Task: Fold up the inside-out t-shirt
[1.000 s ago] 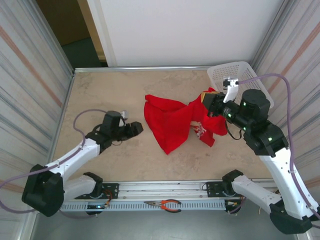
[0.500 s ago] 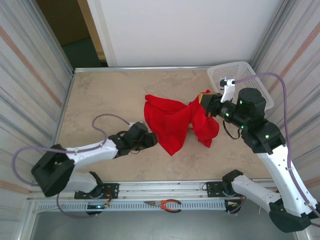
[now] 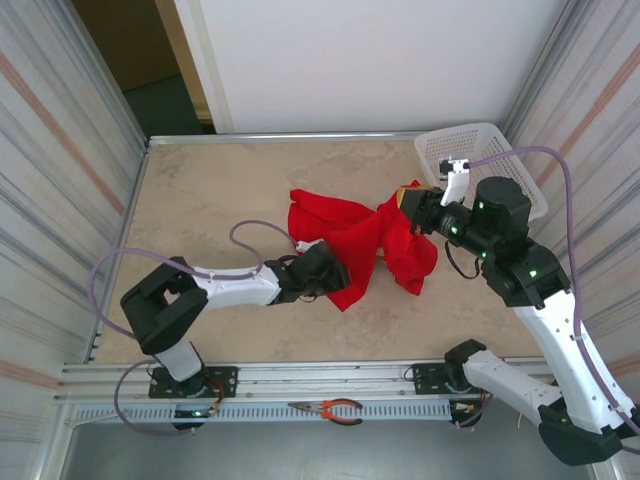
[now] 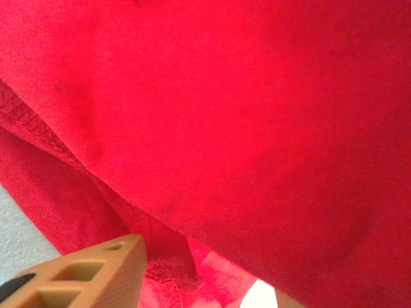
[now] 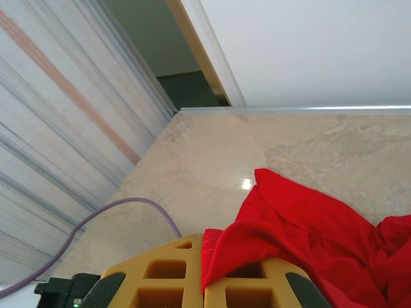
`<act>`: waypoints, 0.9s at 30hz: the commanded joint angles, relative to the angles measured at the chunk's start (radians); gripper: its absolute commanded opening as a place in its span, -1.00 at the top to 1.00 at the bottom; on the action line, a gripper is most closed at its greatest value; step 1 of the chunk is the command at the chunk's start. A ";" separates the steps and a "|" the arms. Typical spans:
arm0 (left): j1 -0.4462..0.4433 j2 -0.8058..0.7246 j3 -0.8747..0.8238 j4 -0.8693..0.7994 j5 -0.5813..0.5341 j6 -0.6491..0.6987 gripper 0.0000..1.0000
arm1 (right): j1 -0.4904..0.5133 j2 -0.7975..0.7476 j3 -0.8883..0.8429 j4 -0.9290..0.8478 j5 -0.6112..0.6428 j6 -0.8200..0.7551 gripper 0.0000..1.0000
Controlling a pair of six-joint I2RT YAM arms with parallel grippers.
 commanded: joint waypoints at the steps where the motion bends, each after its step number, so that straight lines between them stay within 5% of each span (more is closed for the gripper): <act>1: -0.017 0.027 0.055 -0.085 -0.056 -0.024 0.10 | -0.008 -0.021 -0.007 0.054 -0.025 0.023 1.00; 16: -0.041 0.086 0.093 -0.212 -0.123 -0.016 0.13 | -0.010 -0.026 -0.016 0.084 -0.035 0.035 1.00; 22: -0.041 0.094 0.095 -0.212 -0.130 -0.014 0.42 | -0.009 -0.027 -0.016 0.084 -0.036 0.035 1.00; 27: -0.044 0.070 0.096 -0.223 -0.149 0.001 0.93 | -0.010 -0.024 -0.016 0.086 -0.034 0.033 1.00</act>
